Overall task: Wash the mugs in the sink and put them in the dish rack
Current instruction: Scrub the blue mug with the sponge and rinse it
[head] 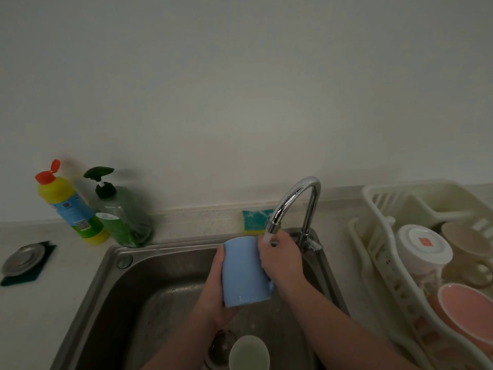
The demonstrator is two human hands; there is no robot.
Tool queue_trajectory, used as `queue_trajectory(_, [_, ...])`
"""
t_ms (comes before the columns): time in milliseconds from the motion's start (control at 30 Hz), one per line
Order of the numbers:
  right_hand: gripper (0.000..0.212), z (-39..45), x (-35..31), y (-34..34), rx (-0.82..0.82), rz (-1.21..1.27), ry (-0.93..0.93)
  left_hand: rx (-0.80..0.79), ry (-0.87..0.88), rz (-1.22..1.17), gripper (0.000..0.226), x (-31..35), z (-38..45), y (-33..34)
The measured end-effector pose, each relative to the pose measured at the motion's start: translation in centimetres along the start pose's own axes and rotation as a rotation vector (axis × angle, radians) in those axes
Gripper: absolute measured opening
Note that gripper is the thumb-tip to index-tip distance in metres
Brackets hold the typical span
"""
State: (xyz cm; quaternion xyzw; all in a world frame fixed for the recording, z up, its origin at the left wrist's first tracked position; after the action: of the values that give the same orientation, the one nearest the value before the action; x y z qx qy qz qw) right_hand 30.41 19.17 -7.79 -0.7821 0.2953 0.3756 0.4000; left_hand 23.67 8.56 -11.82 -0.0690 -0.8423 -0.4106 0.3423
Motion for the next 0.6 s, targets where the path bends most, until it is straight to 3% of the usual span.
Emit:
queue_trajectory(67, [0.023, 0.5, 0.2, -0.9, 0.01, -0.073, 0.011, -0.026, 0.044, 0.184, 0.072, 0.0, 0.1, 0.0])
queue_trajectory(200, [0.026, 1.1, 1.7, -3.0, -0.005, 0.036, 0.172, -0.182, 0.296, 0.573, 0.072, 0.0, 0.5, 0.3])
queue_trajectory(400, [0.017, 0.9, 2.7, -3.8, 0.012, 0.262, 0.222, -0.322, 0.328, 0.626, 0.069, 0.0, 1.0, 1.9])
queue_trajectory(500, [0.019, 0.7, 2.9, -3.7, 0.037, 0.321, 0.203, -0.219, 0.323, 0.668, 0.057, 0.6, 1.2, 2.9])
queue_trajectory(600, [0.032, 0.1, 2.8, -3.6, 0.205, 0.255, 0.106, 0.011, 0.246, 0.623, 0.056, 0.6, 1.5, 4.1])
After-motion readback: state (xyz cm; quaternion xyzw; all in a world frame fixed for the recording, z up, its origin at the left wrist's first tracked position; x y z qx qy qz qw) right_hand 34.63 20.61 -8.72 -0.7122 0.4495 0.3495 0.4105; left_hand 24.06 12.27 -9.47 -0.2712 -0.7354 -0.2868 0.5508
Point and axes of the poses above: each hand's wrist, its own z-axis towards the middle knuckle, its own y-axis out of the palm, x = y × z, the point moved 2 cm from there along z, towards the middle knuckle, and after that the axes turned 12 degrees about y, right-handed, at the moved point
